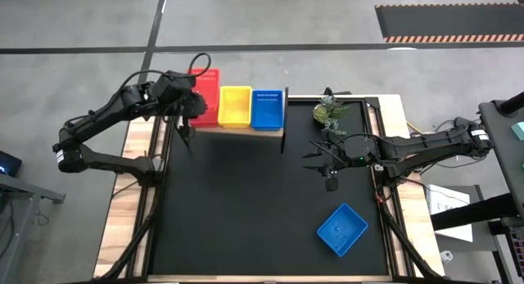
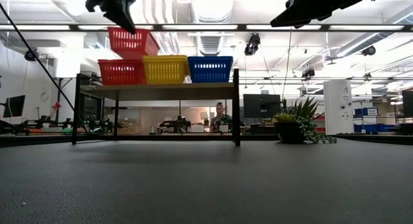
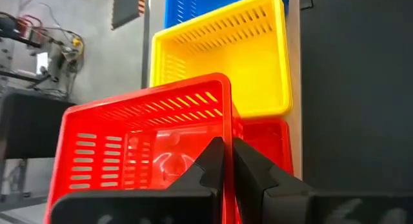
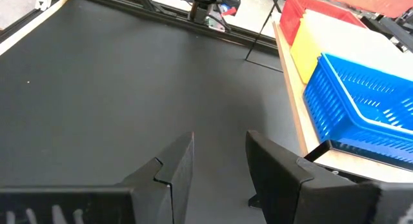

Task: Stack baskets on shelf by color
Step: Stack the red bin on top of the red bins on the shelf

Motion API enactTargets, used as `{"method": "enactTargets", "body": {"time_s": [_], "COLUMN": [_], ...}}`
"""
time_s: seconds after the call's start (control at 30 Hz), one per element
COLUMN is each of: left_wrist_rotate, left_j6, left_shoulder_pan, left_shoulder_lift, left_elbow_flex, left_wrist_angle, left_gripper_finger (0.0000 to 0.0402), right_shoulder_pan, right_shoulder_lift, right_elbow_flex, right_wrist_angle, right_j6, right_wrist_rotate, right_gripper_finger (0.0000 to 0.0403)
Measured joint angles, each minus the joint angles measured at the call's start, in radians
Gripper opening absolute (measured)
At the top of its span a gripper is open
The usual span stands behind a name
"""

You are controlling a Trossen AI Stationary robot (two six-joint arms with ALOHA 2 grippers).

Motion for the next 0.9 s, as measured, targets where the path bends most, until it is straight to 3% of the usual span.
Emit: {"method": "enactTargets", "body": {"time_s": [0.9], "left_wrist_rotate": [0.041], "left_j6": [-0.014], "left_shoulder_pan": [0.03], "left_shoulder_lift": [0.012], "left_elbow_flex": [-0.091], "left_wrist_angle": [0.008], "left_gripper_finger": [0.001], "right_shoulder_pan": [0.0], "right_shoulder_lift": [0.0], "right_elbow_flex": [0.0], "right_wrist_angle": [-0.001], "right_j6": [0.0], "right_wrist_rotate": [0.0], "right_gripper_finger": [0.0134]}}
